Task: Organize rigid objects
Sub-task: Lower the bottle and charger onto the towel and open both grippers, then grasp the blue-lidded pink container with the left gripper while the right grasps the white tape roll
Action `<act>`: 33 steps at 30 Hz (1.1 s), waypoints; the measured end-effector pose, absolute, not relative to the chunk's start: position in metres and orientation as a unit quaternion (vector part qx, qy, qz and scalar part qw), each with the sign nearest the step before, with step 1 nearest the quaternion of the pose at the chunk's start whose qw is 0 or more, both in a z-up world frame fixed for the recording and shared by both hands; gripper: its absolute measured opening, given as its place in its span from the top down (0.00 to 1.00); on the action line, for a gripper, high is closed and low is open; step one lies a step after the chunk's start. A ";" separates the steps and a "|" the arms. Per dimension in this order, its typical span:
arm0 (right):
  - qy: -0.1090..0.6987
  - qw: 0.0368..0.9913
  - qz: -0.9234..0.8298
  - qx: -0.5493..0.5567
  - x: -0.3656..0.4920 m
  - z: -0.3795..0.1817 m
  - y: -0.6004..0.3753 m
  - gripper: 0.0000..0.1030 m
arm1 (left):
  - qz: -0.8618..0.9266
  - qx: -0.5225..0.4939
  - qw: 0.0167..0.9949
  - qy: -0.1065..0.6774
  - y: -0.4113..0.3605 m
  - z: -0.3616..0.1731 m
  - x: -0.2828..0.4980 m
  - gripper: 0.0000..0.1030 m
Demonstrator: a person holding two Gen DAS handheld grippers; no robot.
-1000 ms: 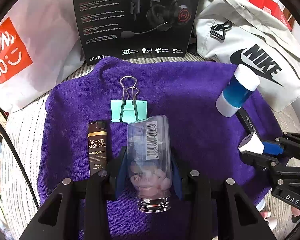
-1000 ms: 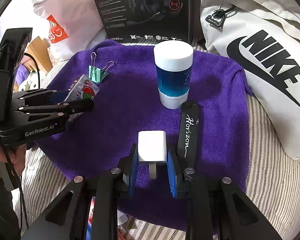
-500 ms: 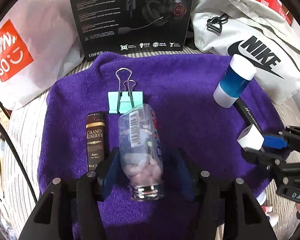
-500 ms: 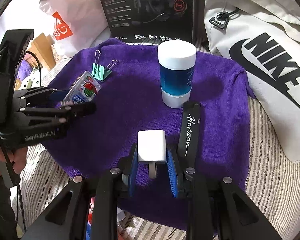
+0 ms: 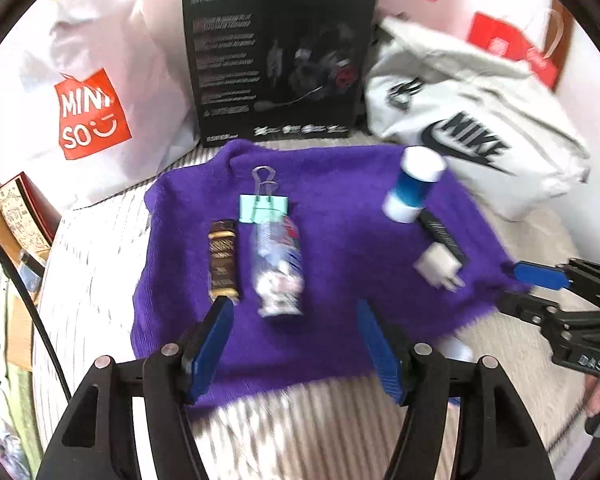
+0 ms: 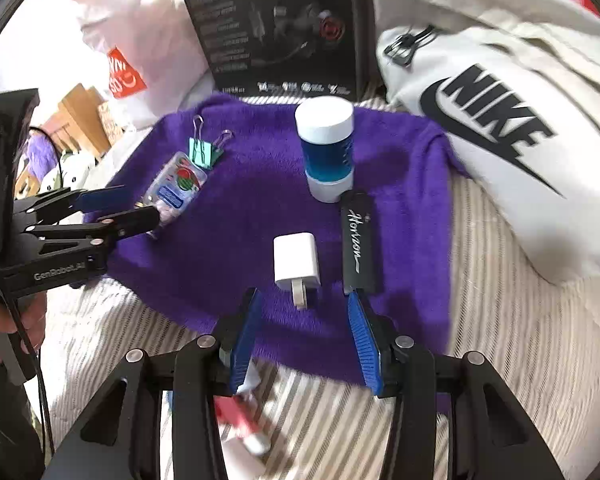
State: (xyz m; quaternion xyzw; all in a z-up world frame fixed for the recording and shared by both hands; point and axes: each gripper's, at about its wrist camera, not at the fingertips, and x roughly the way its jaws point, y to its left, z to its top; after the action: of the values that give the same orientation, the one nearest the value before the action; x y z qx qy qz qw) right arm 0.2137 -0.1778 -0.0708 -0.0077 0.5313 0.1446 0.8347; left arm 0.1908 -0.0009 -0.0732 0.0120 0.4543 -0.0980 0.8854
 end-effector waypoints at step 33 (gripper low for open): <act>0.562 0.821 0.060 0.078 0.057 -0.084 -0.271 0.49 | -0.209 0.111 0.862 0.447 -0.105 -0.130 0.128 0.38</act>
State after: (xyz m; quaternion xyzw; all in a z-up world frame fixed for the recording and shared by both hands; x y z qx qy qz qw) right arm 0.0572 -0.2706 -0.0844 0.0781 0.5624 0.0596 0.8210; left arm 0.1279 -0.1046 -0.1302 0.1105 0.4473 -0.2094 0.8625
